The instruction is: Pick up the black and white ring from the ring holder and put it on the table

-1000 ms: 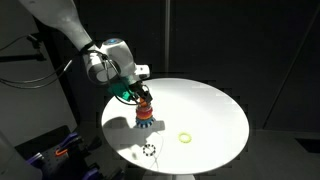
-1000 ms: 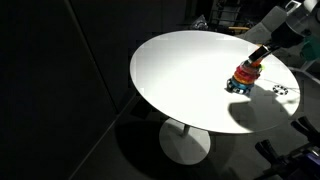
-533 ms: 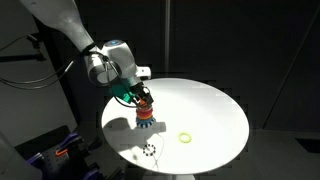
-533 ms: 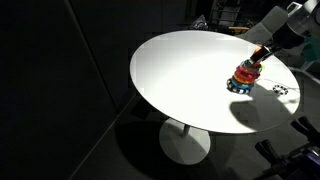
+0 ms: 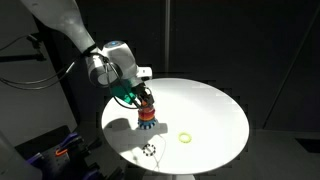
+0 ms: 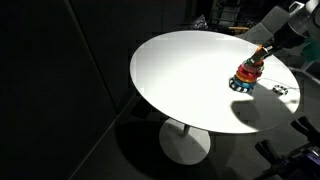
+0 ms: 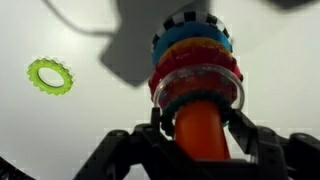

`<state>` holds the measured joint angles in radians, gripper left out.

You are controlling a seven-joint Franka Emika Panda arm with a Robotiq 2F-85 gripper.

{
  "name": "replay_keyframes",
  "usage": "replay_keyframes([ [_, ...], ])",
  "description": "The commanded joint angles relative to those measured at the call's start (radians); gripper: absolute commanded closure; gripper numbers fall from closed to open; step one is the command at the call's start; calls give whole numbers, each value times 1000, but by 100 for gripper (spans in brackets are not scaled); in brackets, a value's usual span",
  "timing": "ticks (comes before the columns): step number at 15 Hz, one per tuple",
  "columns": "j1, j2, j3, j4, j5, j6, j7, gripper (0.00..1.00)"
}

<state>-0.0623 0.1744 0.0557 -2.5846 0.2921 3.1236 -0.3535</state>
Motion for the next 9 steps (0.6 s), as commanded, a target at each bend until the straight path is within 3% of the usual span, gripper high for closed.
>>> replay_keyframes([
  [1,18,20,-27,9,-16,20,14,55],
  [9,57,-14,-75,6,-21,7,31,55],
])
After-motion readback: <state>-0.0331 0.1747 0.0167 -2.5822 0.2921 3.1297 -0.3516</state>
